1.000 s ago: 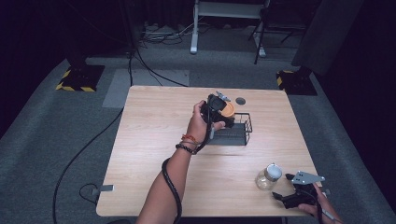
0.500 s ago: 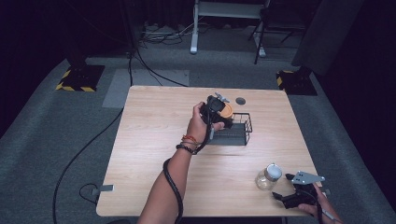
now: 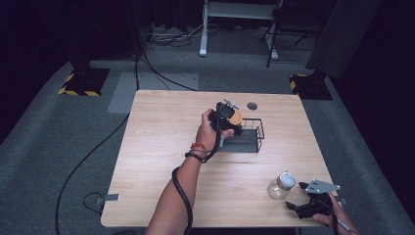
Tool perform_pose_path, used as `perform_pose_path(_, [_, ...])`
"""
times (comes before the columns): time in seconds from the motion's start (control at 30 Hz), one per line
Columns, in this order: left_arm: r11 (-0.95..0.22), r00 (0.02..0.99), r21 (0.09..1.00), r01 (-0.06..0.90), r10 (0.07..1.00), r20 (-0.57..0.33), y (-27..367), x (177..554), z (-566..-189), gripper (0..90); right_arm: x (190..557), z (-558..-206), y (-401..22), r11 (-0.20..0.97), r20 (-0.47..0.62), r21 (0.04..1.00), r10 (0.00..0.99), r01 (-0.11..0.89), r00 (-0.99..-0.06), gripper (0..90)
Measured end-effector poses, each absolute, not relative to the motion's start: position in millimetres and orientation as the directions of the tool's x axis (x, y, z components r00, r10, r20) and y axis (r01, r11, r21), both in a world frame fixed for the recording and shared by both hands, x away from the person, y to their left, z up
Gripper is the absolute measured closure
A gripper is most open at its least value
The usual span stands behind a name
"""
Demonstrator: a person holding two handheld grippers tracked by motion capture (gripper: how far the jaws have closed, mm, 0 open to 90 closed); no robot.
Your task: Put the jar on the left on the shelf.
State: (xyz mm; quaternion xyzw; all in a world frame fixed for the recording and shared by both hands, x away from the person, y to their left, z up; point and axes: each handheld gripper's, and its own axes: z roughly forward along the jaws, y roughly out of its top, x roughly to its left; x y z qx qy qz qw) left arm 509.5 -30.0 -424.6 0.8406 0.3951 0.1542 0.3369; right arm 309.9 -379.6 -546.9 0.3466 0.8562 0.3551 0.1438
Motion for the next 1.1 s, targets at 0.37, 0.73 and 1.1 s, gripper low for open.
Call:
perform_pose_path(0.37, [-0.474,0.63,0.661,0.582,0.776,0.002,-39,510,-438,9.5,310,-547,-380,0.508,0.0,0.708,0.695,0.491,-0.719,0.1])
perform_pose_path(0.73, [-0.468,0.611,0.634,0.615,0.791,-0.009,-37,512,-448,9.5,310,-547,-380,0.508,0.0,0.708,0.695,0.491,-0.719,0.1])
perform_pose_path(1.1, [-0.441,0.597,0.631,0.638,0.801,-0.043,-35,514,-450,9.4,310,-547,-380,0.508,0.0,0.708,0.695,0.491,-0.719,0.1])
